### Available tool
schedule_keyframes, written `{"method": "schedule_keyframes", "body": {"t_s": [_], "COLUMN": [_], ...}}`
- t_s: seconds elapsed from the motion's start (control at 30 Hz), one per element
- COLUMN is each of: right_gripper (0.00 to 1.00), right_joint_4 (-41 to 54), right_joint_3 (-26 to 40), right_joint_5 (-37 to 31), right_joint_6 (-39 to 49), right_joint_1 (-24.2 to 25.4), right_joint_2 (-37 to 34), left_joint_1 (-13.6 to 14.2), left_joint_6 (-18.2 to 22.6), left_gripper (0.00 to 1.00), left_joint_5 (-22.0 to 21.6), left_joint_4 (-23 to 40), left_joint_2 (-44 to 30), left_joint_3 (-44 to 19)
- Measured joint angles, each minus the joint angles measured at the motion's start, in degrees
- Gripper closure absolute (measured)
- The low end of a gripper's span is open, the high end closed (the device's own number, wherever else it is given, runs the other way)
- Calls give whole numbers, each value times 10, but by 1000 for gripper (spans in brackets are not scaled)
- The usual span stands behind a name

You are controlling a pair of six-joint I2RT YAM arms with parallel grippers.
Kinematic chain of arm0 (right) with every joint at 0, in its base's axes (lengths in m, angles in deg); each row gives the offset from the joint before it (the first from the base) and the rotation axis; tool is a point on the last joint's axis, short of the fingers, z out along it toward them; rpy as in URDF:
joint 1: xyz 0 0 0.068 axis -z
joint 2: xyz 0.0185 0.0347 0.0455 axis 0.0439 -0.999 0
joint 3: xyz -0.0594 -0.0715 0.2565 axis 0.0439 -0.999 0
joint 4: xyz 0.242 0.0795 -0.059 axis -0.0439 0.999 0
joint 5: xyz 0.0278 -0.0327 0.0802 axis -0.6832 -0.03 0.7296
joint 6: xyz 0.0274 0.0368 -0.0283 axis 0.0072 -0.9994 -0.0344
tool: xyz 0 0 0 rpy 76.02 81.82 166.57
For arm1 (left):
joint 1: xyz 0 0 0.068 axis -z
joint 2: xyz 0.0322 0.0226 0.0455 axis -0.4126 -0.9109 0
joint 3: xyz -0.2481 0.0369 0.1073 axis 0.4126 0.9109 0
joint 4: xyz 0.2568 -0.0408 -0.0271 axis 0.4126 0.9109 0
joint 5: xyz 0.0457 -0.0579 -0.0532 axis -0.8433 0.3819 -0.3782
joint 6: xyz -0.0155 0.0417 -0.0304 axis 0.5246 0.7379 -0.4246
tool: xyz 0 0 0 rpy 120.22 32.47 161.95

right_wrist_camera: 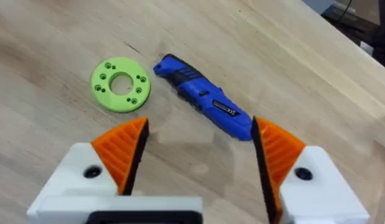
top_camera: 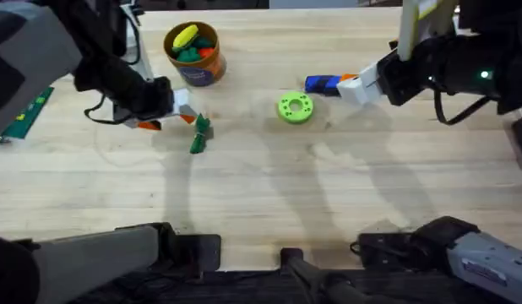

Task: Pick up the gripper from the table and insert it into the empty holder that is missing its gripper. Then pick up a screw, insert it into the mounting hole, and use the screwdriver to tighten it. Finally, clean up the table by picking up the vegetable and placing it into the bucket.

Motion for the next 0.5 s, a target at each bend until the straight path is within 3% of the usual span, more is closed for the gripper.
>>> {"method": "schedule_keyframes", "body": {"t_s": [0.5], "right_gripper": [47], "right_joint_4": [0], "right_joint_3": [0], "right_joint_5": [0], "right_joint_6": [0], "right_joint_1": [0], "right_joint_2": [0], "left_joint_1": [75], "left_joint_6": [27], "left_gripper": [315], "left_joint_5": [-16], "left_joint_4": [-31], "left_joint_2": [-96], "left_joint_3": [0]}}
